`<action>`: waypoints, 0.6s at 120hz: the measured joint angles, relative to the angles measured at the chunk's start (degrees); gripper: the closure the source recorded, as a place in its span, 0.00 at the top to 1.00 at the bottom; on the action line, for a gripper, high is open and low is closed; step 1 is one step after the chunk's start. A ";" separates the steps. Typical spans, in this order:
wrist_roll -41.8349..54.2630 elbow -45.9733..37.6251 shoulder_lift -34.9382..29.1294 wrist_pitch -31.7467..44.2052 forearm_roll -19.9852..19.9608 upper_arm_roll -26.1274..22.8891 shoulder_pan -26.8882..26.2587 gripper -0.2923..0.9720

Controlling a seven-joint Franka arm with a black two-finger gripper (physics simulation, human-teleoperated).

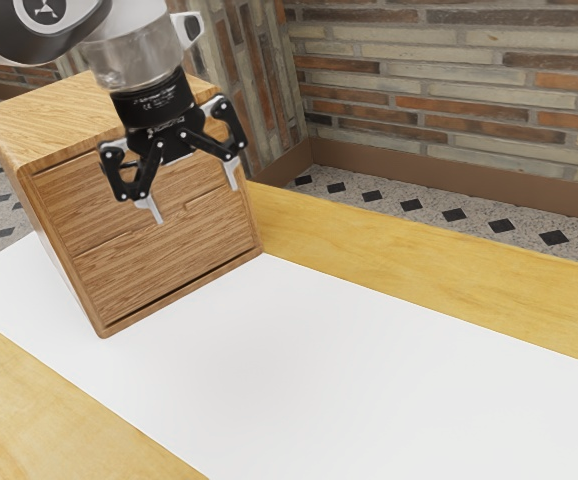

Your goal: Pull the drawer handle with one arm to open the drawer

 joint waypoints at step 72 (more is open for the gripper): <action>-23.61 9.51 -3.19 -1.76 1.62 13.73 3.24 0.75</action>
